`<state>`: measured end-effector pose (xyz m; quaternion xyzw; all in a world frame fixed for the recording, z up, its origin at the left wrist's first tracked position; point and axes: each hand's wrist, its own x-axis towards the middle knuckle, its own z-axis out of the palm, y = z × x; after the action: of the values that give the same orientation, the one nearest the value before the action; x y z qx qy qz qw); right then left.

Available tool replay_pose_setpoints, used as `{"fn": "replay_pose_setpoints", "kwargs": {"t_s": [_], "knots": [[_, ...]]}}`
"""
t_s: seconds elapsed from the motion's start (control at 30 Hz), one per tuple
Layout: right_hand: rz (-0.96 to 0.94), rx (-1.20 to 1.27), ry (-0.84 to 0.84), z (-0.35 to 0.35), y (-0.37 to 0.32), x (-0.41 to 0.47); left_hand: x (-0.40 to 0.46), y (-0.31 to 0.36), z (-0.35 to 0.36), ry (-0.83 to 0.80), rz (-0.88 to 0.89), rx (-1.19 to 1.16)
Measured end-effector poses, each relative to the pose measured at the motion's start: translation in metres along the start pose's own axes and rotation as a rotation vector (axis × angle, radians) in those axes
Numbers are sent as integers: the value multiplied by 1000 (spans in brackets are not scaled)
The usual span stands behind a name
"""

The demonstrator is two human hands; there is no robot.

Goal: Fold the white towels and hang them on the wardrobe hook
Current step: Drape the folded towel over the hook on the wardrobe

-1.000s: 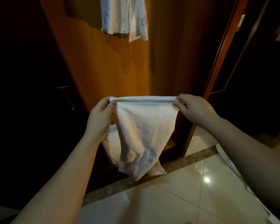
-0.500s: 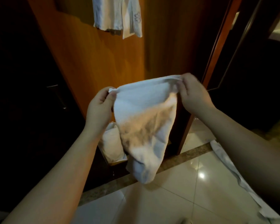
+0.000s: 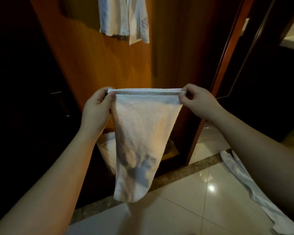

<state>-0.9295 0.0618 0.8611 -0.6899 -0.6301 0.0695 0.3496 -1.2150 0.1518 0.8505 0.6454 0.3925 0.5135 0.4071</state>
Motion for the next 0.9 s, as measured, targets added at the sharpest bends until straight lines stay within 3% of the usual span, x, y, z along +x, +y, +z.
{"fn": "replay_pose_setpoints", "kwargs": {"t_s": [0.37, 0.53, 0.63, 0.73, 0.8, 0.9], "knots": [[69, 320, 240, 13, -10, -3, 1, 14, 1, 11, -25, -75], [20, 310, 417, 17, -14, -6, 4, 22, 2, -41, -68, -170], [85, 425, 428, 9, -23, -8, 4, 29, 3, -52, -75, -202], [116, 778, 287, -10, -26, -5, 6, 36, 4, -52, -71, -273], [192, 1083, 9, -18, -15, -5, 8, 40, 6, -53, -83, -327], [364, 1141, -387, -3, 4, -13, 7, 42, 11, -88, -122, -319]]}}
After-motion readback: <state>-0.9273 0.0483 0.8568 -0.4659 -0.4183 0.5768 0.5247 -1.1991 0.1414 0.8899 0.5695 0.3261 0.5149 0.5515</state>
